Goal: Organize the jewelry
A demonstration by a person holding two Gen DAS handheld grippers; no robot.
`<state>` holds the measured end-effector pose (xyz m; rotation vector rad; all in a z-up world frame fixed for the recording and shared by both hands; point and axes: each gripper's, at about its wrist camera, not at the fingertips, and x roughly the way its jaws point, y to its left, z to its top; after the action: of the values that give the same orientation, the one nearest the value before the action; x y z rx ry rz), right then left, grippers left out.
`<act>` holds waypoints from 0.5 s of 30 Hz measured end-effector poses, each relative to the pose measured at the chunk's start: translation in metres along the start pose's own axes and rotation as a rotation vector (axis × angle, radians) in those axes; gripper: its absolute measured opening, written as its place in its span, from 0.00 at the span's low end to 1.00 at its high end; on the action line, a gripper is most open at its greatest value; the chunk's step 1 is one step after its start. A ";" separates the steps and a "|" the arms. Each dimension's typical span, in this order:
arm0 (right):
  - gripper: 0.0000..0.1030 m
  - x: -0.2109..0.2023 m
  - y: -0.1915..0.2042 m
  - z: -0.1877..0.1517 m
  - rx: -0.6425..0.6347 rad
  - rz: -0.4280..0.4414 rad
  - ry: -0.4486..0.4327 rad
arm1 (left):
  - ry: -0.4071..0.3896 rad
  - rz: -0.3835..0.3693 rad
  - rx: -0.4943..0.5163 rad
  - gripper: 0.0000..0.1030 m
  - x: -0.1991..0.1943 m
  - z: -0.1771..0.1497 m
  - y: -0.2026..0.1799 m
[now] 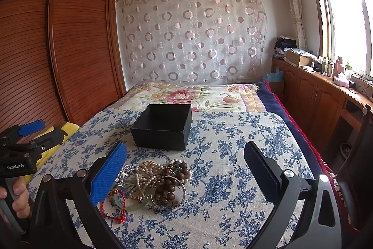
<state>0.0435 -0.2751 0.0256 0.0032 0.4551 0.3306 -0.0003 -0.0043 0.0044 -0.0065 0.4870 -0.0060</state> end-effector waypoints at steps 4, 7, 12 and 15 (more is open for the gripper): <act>0.98 0.001 0.001 -0.001 0.000 0.000 0.000 | 0.000 0.000 0.000 0.93 0.000 0.000 0.000; 0.98 -0.002 -0.001 0.001 -0.002 0.001 -0.001 | 0.000 0.001 0.000 0.93 0.000 0.000 0.000; 0.98 -0.004 0.002 0.005 -0.003 0.001 -0.003 | -0.001 0.001 0.000 0.93 0.000 0.000 0.000; 0.98 -0.004 0.003 0.005 -0.003 0.002 -0.004 | -0.002 0.000 -0.002 0.93 0.000 0.001 -0.001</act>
<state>0.0417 -0.2735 0.0324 0.0016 0.4512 0.3326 0.0008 -0.0052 0.0054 -0.0087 0.4852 -0.0055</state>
